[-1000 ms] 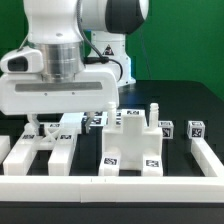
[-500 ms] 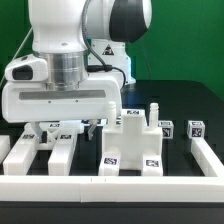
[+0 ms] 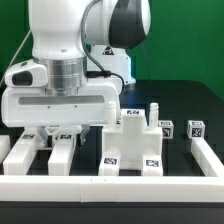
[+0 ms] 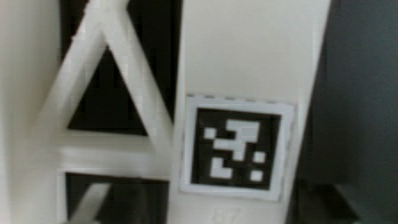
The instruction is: Assemble chair
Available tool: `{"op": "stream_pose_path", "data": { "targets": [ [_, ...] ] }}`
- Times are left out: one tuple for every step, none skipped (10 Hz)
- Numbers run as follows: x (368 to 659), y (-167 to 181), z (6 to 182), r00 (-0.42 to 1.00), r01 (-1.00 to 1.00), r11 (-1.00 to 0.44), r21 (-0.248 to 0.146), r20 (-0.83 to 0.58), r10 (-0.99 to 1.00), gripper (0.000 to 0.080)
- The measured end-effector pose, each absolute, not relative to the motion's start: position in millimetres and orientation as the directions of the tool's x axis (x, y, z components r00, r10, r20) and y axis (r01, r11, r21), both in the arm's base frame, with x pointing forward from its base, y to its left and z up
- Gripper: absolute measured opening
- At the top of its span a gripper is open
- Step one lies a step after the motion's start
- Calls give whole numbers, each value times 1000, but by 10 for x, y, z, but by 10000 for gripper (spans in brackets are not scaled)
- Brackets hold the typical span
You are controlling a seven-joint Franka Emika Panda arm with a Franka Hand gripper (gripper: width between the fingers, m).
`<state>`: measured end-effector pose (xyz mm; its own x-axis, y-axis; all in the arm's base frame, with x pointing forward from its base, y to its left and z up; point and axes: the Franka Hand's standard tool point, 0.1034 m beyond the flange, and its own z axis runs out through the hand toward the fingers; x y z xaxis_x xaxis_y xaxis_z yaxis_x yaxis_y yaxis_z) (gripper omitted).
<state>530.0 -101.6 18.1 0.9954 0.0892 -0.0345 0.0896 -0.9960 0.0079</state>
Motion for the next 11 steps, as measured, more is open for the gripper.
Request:
{"op": "stream_pose_path", "data": {
  "targets": [
    [5302, -1016, 182, 995, 90, -996, 8, -34, 90, 282],
    [5302, -1016, 182, 995, 90, -996, 8, -34, 90, 282],
    [5302, -1016, 182, 995, 90, -996, 8, -34, 90, 282],
    [5302, -1016, 182, 995, 90, -996, 8, -34, 90, 282],
    [5302, -1016, 182, 995, 90, -996, 8, -34, 90, 282],
    [5302, -1016, 182, 995, 90, -996, 8, -34, 90, 282],
    [5302, -1016, 182, 995, 90, -996, 8, -34, 90, 282],
    [5302, -1016, 182, 995, 90, -996, 8, -34, 90, 282],
    [5302, -1016, 182, 995, 90, -996, 8, -34, 90, 284],
    [5302, -1016, 190, 996, 87, -996, 8, -36, 86, 284],
    [5300, -1007, 324, 997, 60, -998, 2, -50, 60, 284]
  ]
}}
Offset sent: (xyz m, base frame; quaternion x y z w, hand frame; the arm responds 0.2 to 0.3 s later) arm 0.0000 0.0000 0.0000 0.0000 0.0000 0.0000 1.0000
